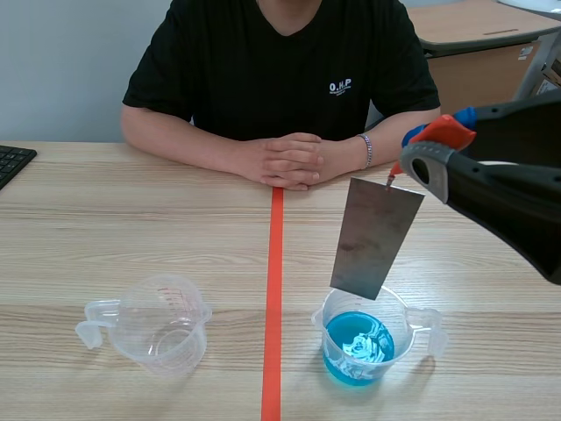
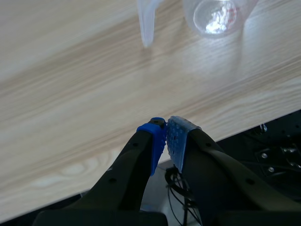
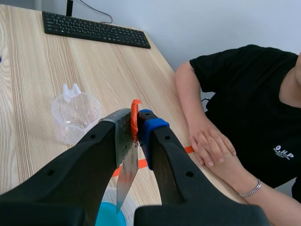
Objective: Do the redox reaction experiment.
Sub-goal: 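Raise the plate and point at it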
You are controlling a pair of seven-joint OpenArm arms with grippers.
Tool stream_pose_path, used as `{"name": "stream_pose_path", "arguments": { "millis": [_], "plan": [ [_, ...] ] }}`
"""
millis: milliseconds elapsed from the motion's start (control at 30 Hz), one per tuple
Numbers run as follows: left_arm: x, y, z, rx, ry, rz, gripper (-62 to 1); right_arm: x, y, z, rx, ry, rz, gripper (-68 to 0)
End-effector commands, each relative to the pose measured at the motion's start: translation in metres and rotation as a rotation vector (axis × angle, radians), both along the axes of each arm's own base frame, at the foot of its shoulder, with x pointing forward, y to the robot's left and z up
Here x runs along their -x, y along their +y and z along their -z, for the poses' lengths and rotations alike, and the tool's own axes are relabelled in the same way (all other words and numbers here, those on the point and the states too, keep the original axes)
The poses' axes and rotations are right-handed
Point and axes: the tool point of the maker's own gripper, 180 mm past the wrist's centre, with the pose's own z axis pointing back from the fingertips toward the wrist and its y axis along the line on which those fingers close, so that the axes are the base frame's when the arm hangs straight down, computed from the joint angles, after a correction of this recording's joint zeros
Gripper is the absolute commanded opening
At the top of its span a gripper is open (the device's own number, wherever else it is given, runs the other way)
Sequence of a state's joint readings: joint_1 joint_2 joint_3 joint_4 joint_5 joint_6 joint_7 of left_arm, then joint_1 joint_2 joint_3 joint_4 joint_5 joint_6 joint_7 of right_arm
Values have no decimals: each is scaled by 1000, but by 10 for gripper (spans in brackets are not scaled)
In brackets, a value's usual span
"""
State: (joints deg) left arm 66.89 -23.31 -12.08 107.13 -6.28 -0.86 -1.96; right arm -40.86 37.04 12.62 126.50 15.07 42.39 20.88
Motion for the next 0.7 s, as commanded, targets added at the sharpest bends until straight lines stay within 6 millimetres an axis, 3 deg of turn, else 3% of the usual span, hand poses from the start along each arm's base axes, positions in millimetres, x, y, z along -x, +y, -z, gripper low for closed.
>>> {"name": "stream_pose_path", "arguments": {
  "millis": [0,267,500,667],
  "plan": [
    [-15,-5,-8,0,-47,43,-552,4,3,-6,-21,-2,-24,-660],
    [-71,-32,-35,-20,-209,285,-552,4,3,-6,-21,-2,-24,-660],
    [-97,-90,-60,36,-309,608,-552,4,3,-6,-21,-2,-24,-660],
    [-103,-128,-70,92,-360,718,-552,4,3,-6,-21,-2,-24,-660]
  ]
}}
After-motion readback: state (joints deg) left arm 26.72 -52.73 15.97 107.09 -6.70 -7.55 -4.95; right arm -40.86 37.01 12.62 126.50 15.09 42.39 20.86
